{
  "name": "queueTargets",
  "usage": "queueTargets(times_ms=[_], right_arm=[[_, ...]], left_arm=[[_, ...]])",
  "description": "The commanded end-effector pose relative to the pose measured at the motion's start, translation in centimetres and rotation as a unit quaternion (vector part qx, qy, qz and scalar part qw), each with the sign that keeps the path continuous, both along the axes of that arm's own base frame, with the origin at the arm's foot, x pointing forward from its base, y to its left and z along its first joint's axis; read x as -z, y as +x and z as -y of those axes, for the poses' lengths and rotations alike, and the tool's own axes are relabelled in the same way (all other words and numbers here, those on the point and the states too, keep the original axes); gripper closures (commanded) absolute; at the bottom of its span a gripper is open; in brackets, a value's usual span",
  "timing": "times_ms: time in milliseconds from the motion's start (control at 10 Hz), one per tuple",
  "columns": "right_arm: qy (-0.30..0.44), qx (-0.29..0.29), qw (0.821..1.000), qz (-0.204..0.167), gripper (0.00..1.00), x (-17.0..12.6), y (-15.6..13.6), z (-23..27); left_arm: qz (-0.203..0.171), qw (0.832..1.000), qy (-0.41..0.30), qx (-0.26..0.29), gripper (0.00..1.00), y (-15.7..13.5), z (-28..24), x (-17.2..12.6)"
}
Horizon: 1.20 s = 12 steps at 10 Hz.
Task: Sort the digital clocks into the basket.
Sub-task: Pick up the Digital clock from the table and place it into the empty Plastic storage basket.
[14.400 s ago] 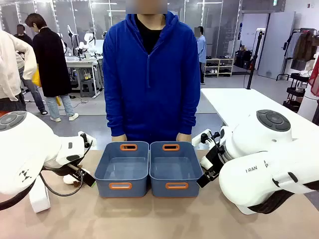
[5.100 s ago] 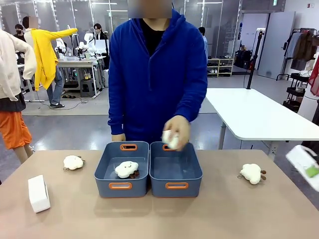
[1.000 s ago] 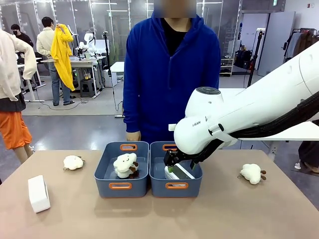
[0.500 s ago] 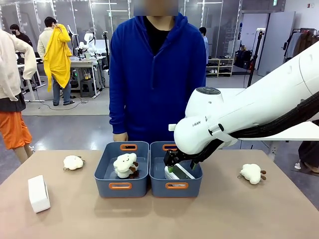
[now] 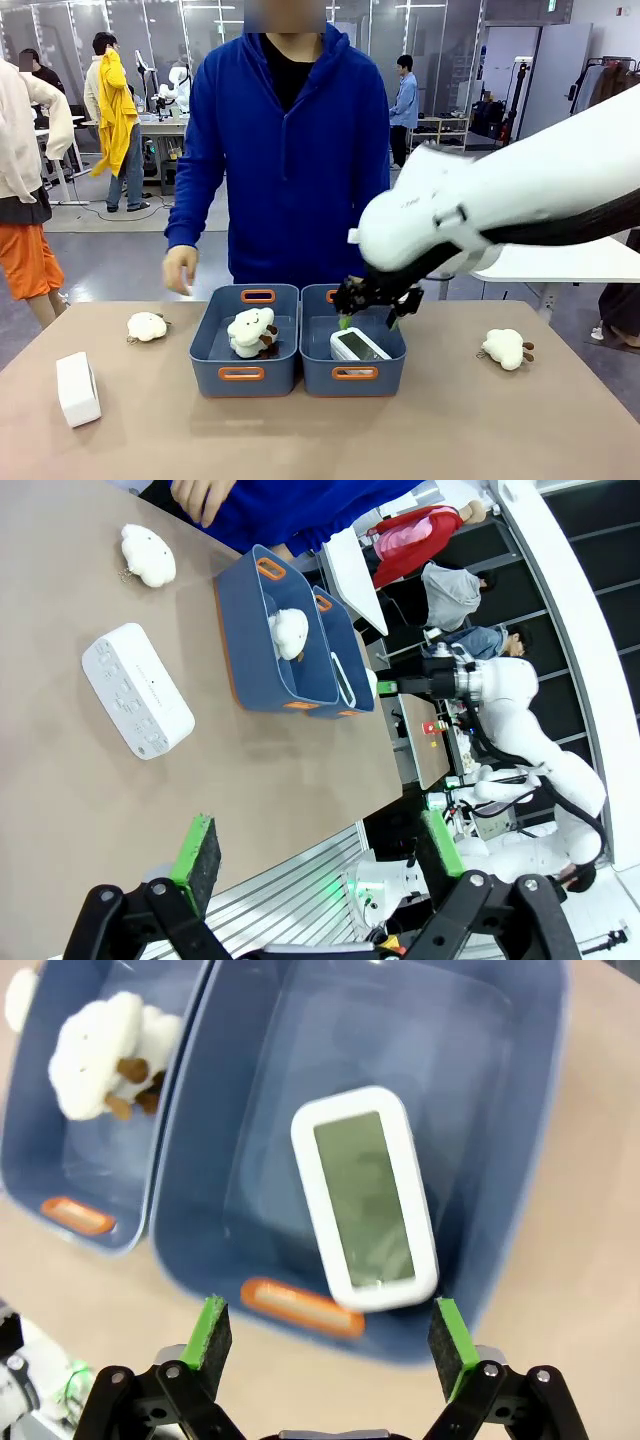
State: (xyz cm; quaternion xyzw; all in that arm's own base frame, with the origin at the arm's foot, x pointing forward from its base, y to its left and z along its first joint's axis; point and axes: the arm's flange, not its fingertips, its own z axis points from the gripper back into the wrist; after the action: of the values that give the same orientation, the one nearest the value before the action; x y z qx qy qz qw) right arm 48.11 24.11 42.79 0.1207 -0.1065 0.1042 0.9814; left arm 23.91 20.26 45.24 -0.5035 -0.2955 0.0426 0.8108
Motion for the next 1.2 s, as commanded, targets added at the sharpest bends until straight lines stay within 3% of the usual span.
queueTargets(times_ms=[0,200,400,500,600,700,900,1000,1100], right_arm=[[0.072,0.013,0.996,-0.041,0.0,-3.0,-1.2,6.7],[0.211,0.047,0.969,-0.12,0.0,-3.3,-2.2,15.1],[0.323,0.075,0.934,-0.131,0.0,-3.0,-3.8,23.1],[0.374,0.081,0.916,-0.122,0.0,-2.4,-4.9,26.4],[0.445,0.093,0.884,-0.109,0.0,-1.6,-6.8,29.8],[0.479,0.103,0.868,-0.084,0.0,-0.8,-8.1,32.5],[0.558,0.096,0.824,0.011,0.0,1.4,-10.3,36.9],[0.589,0.092,0.802,0.018,0.0,2.3,-10.2,37.4],[0.523,0.126,0.842,-0.038,0.0,0.0,-10.0,36.8]], left_arm=[[0.009,1.0,-0.004,0.006,0.0,-0.1,-0.1,-0.1],[0.009,1.0,-0.004,0.006,0.0,-0.1,-0.1,-0.1],[0.009,1.0,-0.004,0.006,0.0,-0.1,-0.1,-0.1],[0.009,1.0,-0.004,0.006,0.0,-0.1,-0.1,-0.1],[0.009,1.0,-0.004,0.006,0.0,-0.1,-0.1,-0.1],[0.009,1.0,-0.004,0.006,0.0,-0.1,-0.1,-0.1],[0.009,1.0,-0.004,0.006,0.0,-0.1,-0.1,-0.1],[0.009,1.0,-0.004,0.006,0.0,-0.1,-0.1,-0.1],[0.009,1.0,-0.004,0.006,0.0,-0.1,-0.1,-0.1]])
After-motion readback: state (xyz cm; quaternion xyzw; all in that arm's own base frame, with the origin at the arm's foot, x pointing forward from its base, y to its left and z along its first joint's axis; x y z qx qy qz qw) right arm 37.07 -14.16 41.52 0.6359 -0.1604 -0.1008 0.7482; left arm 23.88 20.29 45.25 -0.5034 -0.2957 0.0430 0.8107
